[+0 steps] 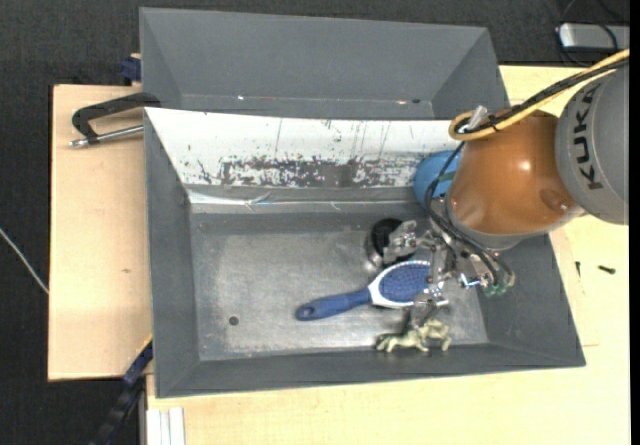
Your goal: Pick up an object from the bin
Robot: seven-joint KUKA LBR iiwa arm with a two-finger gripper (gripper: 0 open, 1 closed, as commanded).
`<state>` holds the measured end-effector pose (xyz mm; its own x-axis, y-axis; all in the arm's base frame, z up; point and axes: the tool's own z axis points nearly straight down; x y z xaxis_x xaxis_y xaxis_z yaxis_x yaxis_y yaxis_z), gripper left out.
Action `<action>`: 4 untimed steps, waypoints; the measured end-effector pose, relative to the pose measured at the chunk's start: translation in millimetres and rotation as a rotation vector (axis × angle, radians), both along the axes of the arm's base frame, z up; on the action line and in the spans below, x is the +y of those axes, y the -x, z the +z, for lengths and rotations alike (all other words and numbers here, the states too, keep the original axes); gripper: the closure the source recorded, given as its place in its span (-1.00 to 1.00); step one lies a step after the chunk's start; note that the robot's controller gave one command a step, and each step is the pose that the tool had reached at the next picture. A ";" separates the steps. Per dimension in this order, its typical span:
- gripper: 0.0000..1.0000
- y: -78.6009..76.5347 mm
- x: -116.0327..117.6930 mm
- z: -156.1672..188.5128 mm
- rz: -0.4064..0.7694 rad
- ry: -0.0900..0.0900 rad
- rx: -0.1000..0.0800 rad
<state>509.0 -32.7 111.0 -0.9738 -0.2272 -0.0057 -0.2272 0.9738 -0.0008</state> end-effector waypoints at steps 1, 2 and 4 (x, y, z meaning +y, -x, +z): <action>-1.00 -1.3 20.0 -36.7 0.086 0.000 -0.014; -1.00 -3.7 20.7 -35.3 0.084 -0.001 -0.004; 1.00 -3.3 21.4 -31.4 0.082 -0.001 0.001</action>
Offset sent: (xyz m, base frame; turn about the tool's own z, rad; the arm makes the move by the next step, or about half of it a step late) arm -0.0052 0.0182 -0.0410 -0.0851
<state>512.3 -11.3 79.6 -0.9518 -0.3067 -0.0052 -0.3067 0.9518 0.0003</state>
